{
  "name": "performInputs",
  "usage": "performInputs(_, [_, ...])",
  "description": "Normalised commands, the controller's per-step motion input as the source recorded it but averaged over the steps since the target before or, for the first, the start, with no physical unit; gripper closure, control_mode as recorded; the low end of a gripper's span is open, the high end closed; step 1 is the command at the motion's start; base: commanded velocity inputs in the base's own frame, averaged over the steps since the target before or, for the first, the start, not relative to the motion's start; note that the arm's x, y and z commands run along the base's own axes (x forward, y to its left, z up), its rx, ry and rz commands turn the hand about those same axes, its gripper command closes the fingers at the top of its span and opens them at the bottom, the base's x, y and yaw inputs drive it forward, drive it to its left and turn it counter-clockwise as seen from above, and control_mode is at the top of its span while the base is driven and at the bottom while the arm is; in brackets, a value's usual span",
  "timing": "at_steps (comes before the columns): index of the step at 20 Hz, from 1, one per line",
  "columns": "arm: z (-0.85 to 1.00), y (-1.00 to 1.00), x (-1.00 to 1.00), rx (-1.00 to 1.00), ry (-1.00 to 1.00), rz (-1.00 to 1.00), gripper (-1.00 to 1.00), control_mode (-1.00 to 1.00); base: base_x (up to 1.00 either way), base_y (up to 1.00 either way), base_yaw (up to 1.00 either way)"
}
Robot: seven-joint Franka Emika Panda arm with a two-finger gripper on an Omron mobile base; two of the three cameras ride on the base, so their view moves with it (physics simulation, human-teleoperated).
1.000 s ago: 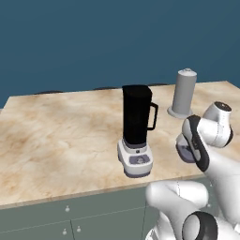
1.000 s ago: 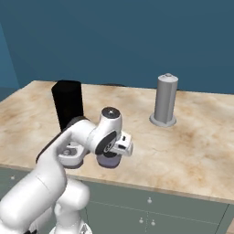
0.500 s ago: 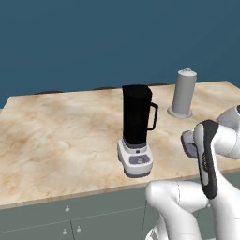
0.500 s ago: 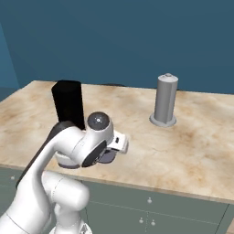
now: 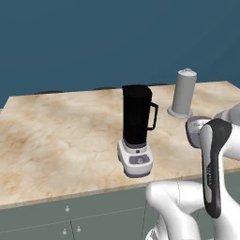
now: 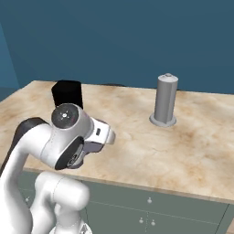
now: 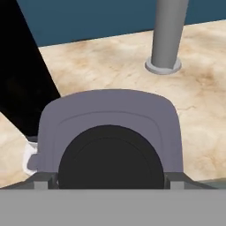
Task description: Open the blender lid, put the peach in the blender, close the lid, and start the blender.
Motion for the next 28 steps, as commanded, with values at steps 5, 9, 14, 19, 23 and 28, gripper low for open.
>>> performInputs(5, [0.93,0.26,-0.33,0.0,-0.03,-0.02,1.0,-1.0,0.0,0.0,0.0])
performInputs(9, [0.8,0.43,-0.23,0.0,-0.04,0.0,1.0,-1.0,0.0,0.0,0.0])
performInputs(14, [0.64,0.59,-0.1,-0.02,-0.02,0.0,1.0,-1.0,0.0,0.0,0.0])
performInputs(19, [0.54,0.61,-0.01,-0.02,-0.04,0.0,1.0,-1.0,0.0,0.0,0.0])
performInputs(23, [0.28,0.56,0.08,-0.01,0.0,0.0,1.0,-1.0,0.0,0.0,0.0])
performInputs(28, [0.02,0.46,0.38,0.0,0.0,0.0,1.0,-1.0,0.0,0.0,0.0])
